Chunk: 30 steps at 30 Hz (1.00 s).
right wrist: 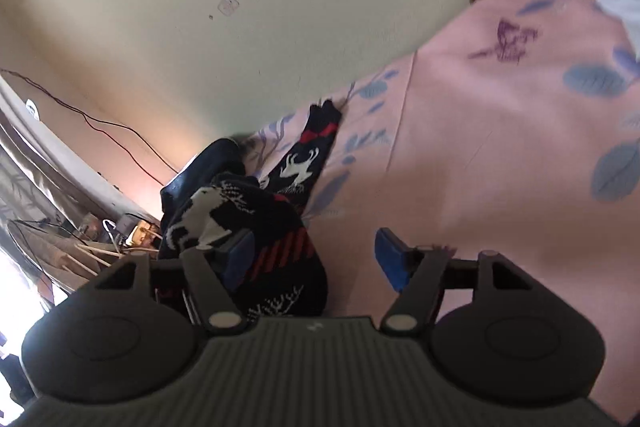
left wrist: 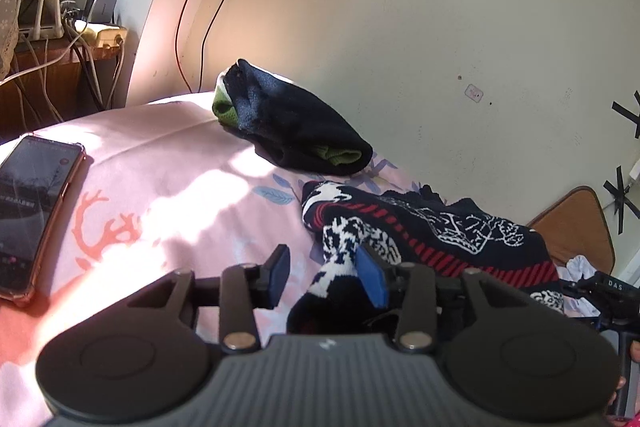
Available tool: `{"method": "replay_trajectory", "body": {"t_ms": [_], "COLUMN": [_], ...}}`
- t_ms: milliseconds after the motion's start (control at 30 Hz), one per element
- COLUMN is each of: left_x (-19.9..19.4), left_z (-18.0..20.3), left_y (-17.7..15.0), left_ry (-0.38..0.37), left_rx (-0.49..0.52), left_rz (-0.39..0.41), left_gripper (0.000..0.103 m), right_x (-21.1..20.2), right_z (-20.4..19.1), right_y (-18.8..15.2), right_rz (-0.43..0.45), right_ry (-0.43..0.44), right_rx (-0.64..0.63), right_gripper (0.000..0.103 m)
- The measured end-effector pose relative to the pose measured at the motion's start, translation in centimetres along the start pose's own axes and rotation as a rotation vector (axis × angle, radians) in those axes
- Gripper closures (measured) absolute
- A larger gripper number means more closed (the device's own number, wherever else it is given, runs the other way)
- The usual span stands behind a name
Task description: Fold small clothes
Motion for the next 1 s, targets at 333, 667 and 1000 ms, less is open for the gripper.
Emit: {"method": "replay_trajectory", "body": {"t_ms": [333,667,1000], "left_x": [0.6,-0.1,-1.6], "left_z": [2.0,9.3,6.7], "left_y": [-1.4,-3.3,-2.1], "left_ry": [-0.049,-0.219,-0.147], "left_rx": [0.009,0.203,0.162], "left_rz": [-0.034,-0.011,0.03], "left_gripper": [0.089,0.084,0.062], "right_x": [-0.1,-24.0,-17.2], "right_z": [-7.1,-10.2,-3.0], "right_y": [-2.2,0.3,0.1], "right_rz": [0.032,0.723,0.456], "right_ry": [-0.068,-0.294,-0.309], "right_rx": [-0.317,-0.448,-0.334], "right_gripper": [0.096,0.1,0.046]}}
Point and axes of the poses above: each gripper's, at about its wrist camera, not at the fingertips, and x roughly the way its jaws point, z to its right, y to its top, the point moved 2 cm from there along x, roughly the way its jaws point, and after that the axes turned 3 degrees about -z, right-handed, at the moved point
